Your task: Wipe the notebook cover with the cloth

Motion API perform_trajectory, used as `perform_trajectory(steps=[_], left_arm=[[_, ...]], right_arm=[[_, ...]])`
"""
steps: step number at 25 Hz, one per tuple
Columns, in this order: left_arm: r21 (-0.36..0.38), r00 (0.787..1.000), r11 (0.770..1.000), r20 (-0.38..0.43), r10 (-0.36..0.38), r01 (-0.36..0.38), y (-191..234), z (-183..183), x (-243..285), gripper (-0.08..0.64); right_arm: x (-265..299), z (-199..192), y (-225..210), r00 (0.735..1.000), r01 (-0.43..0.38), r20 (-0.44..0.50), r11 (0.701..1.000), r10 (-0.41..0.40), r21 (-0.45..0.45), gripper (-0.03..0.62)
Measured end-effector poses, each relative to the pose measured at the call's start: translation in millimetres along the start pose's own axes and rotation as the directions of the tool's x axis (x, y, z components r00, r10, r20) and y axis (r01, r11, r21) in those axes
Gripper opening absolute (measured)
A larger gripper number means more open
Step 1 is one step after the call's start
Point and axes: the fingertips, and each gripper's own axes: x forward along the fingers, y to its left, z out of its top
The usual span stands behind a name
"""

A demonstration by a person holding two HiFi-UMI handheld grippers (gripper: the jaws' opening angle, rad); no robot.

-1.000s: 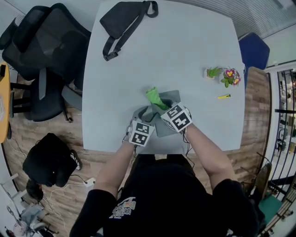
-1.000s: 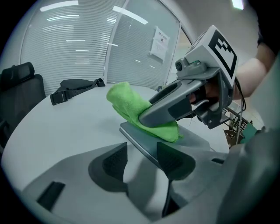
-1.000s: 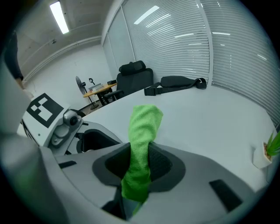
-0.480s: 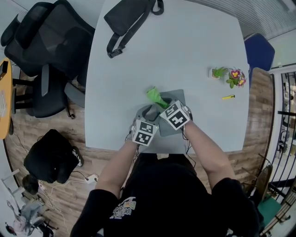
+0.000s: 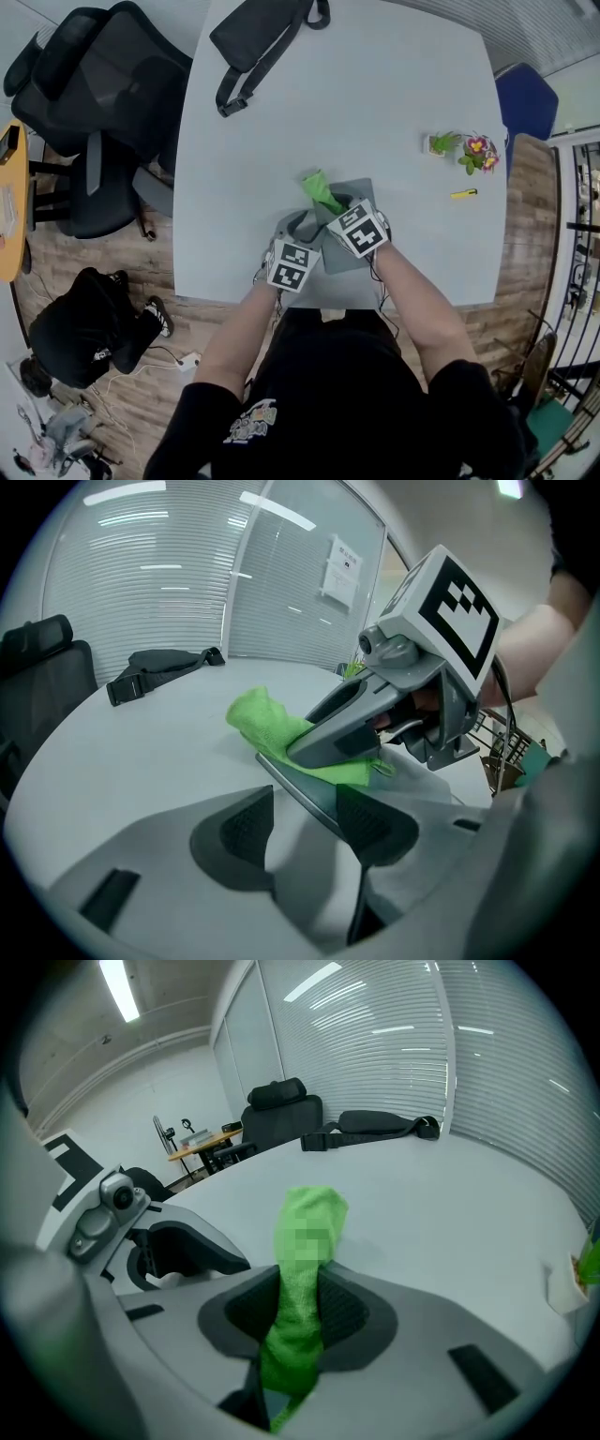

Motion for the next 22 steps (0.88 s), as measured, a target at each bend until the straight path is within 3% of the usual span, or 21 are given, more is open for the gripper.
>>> perform_trajectory(steps=[9, 22], left_arm=[[0.012, 1.000, 1.000, 0.011, 0.001, -0.001, 2, -1, 1, 0.212], [0.008, 1.000, 1.000, 0.009, 0.001, -0.001, 2, 0, 1, 0.212]], right_arm=[[-13, -13, -29, 0.998, 0.067, 0.000, 0.993, -0.067, 0.099, 0.110], [-47, -42, -82, 0.984, 0.168, 0.017, 0.951, -0.178, 0.259, 0.110]])
